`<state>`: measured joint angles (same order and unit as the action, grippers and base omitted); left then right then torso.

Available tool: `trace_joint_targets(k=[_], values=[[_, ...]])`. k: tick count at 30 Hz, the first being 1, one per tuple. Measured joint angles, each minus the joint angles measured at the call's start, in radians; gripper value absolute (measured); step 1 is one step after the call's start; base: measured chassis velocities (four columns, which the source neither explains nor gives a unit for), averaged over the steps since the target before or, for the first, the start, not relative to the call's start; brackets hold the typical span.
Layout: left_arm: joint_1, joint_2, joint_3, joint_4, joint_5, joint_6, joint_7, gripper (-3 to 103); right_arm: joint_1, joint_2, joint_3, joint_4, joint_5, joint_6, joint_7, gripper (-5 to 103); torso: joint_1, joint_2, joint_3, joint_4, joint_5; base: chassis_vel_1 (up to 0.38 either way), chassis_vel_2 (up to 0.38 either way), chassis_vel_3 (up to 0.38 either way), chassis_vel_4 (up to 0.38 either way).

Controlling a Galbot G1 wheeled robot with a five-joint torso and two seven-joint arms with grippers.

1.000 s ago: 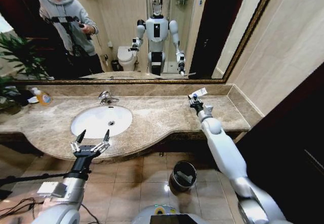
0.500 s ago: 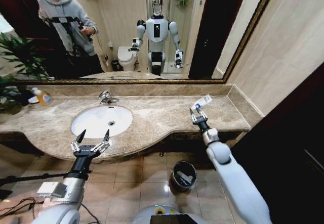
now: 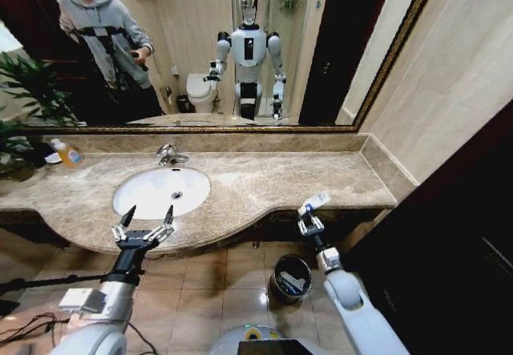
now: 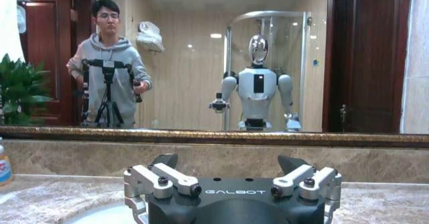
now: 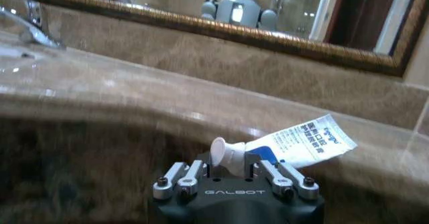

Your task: Pick up the trash from the sink and place it in the trash bin.

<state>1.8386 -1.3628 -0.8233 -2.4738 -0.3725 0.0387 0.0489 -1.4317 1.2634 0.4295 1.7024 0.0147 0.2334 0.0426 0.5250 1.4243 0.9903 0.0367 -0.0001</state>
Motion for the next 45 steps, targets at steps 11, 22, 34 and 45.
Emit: trace_joint_targets(k=[11,22,34,45], values=[[0.000,0.000,0.000,0.000,0.000,0.000,0.000,100,-0.034,0.042,-0.006,-0.157,-0.043,0.060,-0.004,30,0.000,0.000,0.000,0.0001,0.0001,0.000,0.000,0.000,0.000],[0.000,0.000,0.000,0.000,0.000,0.000,0.000,100,0.054,0.105,-0.018,-0.441,-0.108,0.102,-0.004,30,0.000,0.000,0.000,0.0001,0.0001,0.000,0.000,0.000,0.000],[0.000,0.000,0.000,0.000,0.000,0.000,0.000,100,0.133,0.131,-0.027,-0.705,-0.052,0.079,-0.027,30,0.000,0.000,0.000,0.0000,0.0000,0.000,0.000,0.000,0.000],[0.000,0.000,0.000,0.000,0.000,0.000,0.000,100,0.262,0.188,-0.027,-0.923,-0.029,0.049,-0.093,30,0.000,0.000,0.000,0.0001,0.0000,0.000,0.000,0.000,0.000]])
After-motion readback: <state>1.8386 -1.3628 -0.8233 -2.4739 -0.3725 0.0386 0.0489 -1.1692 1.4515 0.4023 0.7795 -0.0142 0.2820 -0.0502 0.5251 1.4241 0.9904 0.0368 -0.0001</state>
